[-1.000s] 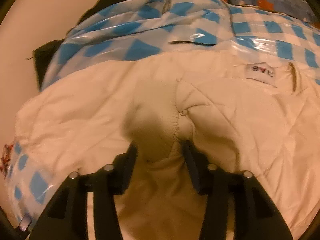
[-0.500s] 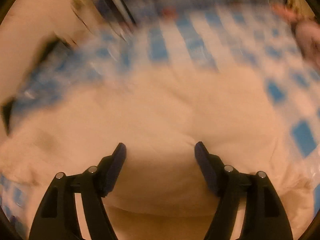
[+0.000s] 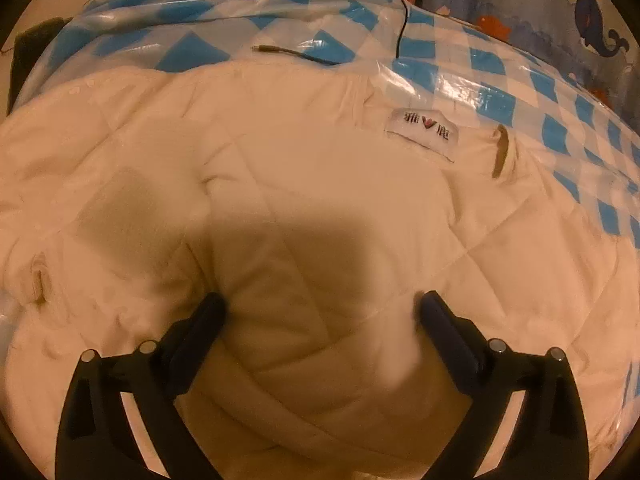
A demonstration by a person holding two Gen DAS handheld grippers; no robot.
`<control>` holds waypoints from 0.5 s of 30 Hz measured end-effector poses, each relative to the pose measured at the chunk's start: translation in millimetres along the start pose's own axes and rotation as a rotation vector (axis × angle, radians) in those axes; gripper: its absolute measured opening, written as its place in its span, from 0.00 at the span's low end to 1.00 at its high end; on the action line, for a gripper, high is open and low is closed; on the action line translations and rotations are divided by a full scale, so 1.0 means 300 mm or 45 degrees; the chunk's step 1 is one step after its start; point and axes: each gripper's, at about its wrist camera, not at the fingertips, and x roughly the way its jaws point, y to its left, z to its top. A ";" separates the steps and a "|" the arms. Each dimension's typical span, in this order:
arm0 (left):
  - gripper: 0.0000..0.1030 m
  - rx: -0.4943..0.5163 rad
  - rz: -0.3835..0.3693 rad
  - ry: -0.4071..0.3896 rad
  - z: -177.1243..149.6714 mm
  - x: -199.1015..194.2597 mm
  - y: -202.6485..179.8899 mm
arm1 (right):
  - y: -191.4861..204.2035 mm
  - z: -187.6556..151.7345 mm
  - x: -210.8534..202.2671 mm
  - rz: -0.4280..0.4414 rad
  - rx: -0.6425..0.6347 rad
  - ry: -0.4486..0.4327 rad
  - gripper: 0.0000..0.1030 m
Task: Fold large clothes
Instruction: 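Fold the held sleeve across the jacket front and open the right gripper, then grasp the folded sleeve's knit cuff again with the left gripper and lift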
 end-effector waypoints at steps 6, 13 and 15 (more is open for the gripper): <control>0.85 0.012 -0.021 -0.163 0.132 -0.106 0.060 | -0.071 -0.266 -0.316 0.229 0.080 -0.217 0.91; 0.87 0.059 0.111 -0.412 0.556 -0.218 0.129 | -0.228 -0.575 -0.305 0.394 0.305 -0.251 0.91; 0.87 0.101 0.151 -0.377 0.674 -0.180 0.115 | -0.224 -0.568 -0.303 0.385 0.312 -0.279 0.92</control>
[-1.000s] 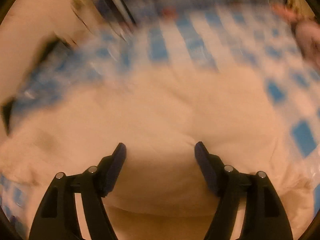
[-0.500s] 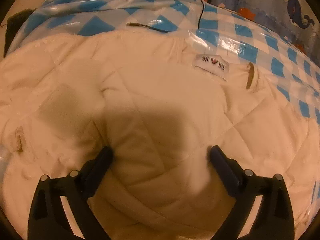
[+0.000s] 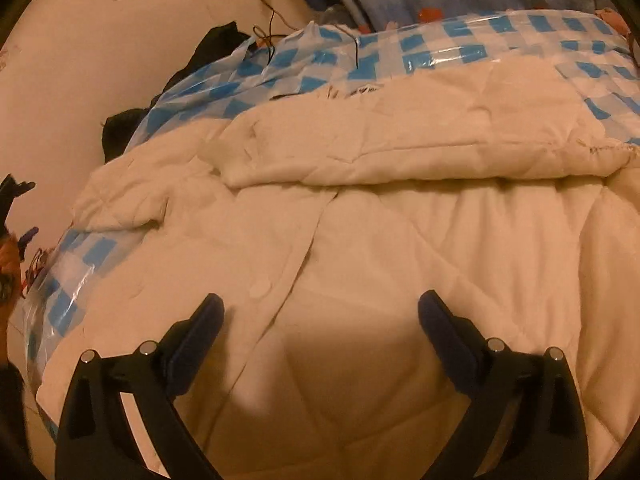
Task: Fold large clothes
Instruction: 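Grasp the folded sleeve's knit cuff again with the left gripper and lift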
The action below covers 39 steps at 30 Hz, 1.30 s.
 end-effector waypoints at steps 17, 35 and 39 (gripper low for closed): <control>0.87 -0.044 0.171 0.381 0.131 0.476 0.082 | -0.021 -0.024 -0.011 0.048 0.003 -0.046 0.93; 0.17 0.004 0.093 0.051 0.130 0.280 -0.092 | -0.021 -0.025 -0.012 0.049 0.005 -0.048 0.93; 0.17 0.060 -0.024 -0.013 0.158 0.187 -0.201 | -0.019 -0.025 -0.012 0.048 0.006 -0.049 0.93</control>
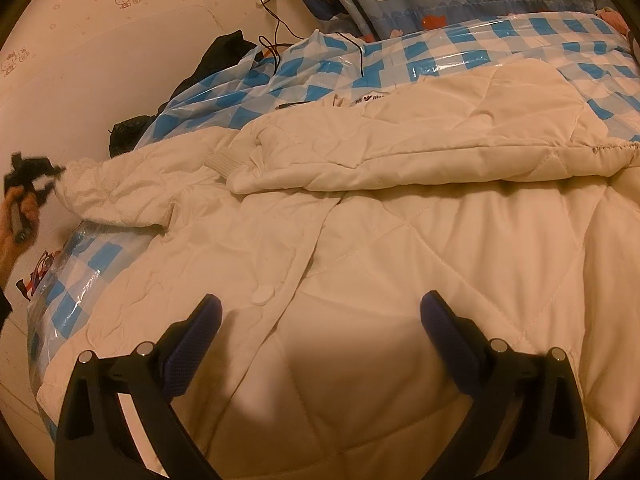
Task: Fold large clothes
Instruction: 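Grasp the folded sleeve's knit cuff again with the left gripper and lift, then lay the held knit cuff onto the jacket and open the left gripper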
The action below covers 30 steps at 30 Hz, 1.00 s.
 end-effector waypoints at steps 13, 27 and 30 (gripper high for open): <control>0.16 0.207 -0.409 -0.098 -0.071 -0.367 -0.605 | -0.008 0.039 -0.126 0.113 0.073 0.065 0.93; 0.13 0.727 -0.722 0.133 -0.852 -0.457 -1.360 | -0.301 0.177 -0.558 0.184 0.400 -0.265 0.93; 0.13 0.803 -0.729 0.230 -1.067 -0.397 -1.429 | -0.410 0.182 -0.598 0.194 0.560 -0.312 0.93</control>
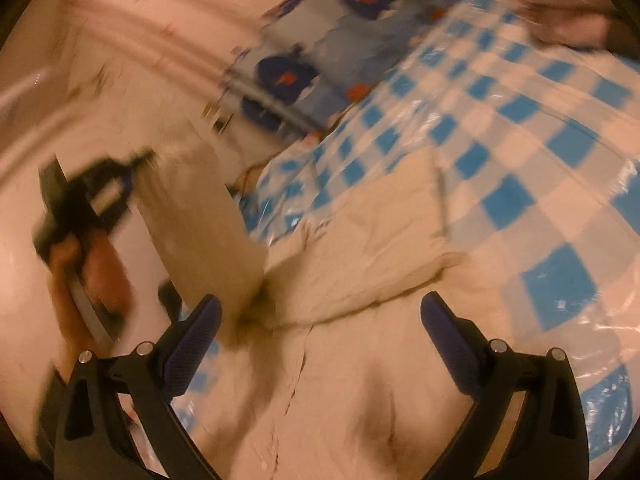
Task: Fold large clothes
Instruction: 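Lay the held knit cuff onto the jacket and open the left gripper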
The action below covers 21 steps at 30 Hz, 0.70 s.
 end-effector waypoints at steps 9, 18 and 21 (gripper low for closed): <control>0.13 0.074 0.038 0.308 -0.443 0.409 -0.174 | -0.087 0.080 -0.091 0.074 0.166 -0.077 0.93; 0.46 0.207 0.000 0.498 -0.612 0.527 -0.234 | -0.180 0.101 -0.116 0.100 0.323 -0.096 0.93; 0.59 0.290 -0.056 0.544 -0.616 0.490 -0.279 | -0.191 0.104 -0.125 0.100 0.341 -0.110 0.93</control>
